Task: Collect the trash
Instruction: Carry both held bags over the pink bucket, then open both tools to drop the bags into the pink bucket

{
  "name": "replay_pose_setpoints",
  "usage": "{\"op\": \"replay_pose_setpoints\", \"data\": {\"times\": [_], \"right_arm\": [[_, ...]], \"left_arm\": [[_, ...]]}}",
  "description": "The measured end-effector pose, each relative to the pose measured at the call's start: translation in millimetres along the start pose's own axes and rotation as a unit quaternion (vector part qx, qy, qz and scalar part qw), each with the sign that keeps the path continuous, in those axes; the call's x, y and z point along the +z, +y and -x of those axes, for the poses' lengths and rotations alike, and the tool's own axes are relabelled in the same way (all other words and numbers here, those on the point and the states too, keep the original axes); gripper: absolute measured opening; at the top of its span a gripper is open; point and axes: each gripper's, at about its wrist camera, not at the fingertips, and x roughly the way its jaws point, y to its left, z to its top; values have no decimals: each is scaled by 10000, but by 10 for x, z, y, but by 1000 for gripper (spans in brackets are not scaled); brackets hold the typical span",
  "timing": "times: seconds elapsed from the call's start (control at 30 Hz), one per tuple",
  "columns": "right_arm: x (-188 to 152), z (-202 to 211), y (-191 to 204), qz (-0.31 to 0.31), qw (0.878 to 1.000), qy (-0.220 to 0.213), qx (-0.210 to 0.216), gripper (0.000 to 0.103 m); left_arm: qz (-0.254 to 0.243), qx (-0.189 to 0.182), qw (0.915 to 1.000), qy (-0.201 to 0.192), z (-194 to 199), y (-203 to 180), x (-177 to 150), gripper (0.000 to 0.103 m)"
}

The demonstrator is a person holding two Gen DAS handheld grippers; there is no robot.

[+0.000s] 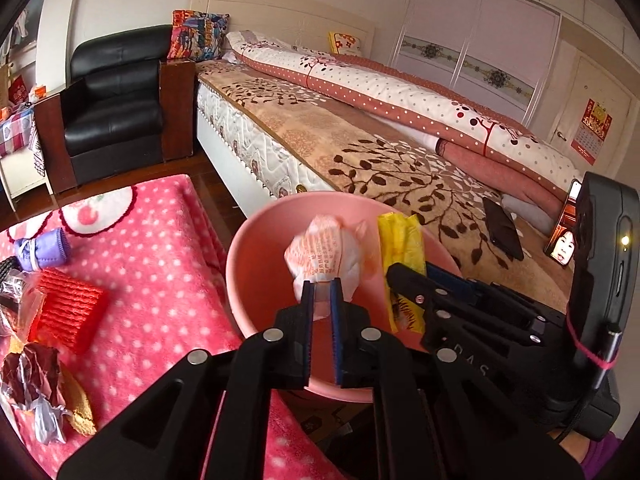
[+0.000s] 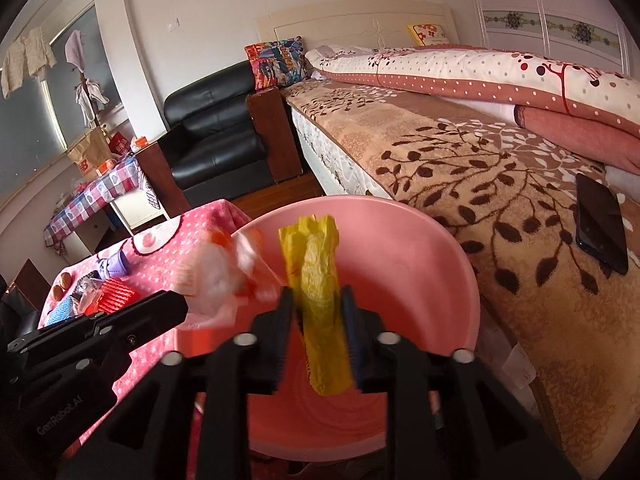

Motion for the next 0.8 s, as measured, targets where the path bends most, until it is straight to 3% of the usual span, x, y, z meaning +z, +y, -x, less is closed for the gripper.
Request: {"op": "replay_pose_setpoints", "data": {"times": [0.07, 0.13, 0.43, 0.8], "right_arm": [[-4, -8, -14, -41, 10000, 6, 6, 39], [-9, 9, -10, -52, 10000, 16, -34, 43], [-50, 259, 251, 271, 9994, -206, -94, 44], [-136, 464, 817, 429, 9976, -328, 426, 50]], "left_arm": [[-5, 7, 10000, 31, -6, -8, 7, 30], [-27, 14, 10000, 29, 4, -16, 8, 34], [129, 200, 9994, -270, 271, 93, 4, 34], [232, 720, 9949, -673, 881, 418, -119, 33]]}}
